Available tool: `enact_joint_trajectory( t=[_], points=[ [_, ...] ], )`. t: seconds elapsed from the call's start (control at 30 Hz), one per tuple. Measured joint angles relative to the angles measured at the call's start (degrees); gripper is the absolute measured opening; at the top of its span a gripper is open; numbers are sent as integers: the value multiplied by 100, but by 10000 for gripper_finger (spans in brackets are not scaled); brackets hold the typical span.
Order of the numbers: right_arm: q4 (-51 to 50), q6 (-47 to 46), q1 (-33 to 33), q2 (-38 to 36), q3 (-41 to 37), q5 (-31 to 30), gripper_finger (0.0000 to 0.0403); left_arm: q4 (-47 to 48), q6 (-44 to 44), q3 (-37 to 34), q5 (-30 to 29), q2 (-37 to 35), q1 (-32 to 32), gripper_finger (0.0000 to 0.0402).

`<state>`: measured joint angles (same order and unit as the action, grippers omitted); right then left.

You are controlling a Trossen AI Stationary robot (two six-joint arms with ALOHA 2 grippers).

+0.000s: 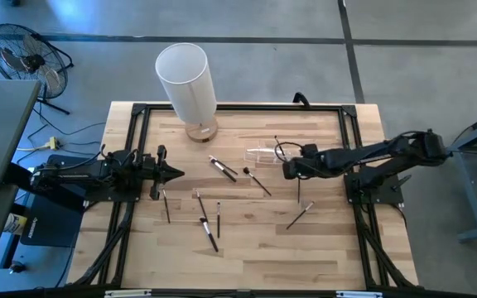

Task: Put items in baskets/containers
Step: Put the black eyeshadow brush into the transparent organizer

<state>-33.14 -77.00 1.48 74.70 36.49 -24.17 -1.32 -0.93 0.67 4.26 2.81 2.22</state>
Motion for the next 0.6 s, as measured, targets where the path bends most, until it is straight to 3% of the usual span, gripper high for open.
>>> enact_joint_trajectory(
  t=[0.13,0.23,0.43,0.6],
  points=[
    [81,154,-352,-546,7,-670,0,0,-1,0,0,0,1,0],
    [707,808,-617,-899,7,-1336,0,0,0,0,0,0,1,0],
    [3019,3784,-829,-1211,9,-2477,0,0,0,0,0,0,1,0],
    [4597,6116,-569,-1205,11,-2684,0,0,0,0,0,2,0,0]
  ],
)
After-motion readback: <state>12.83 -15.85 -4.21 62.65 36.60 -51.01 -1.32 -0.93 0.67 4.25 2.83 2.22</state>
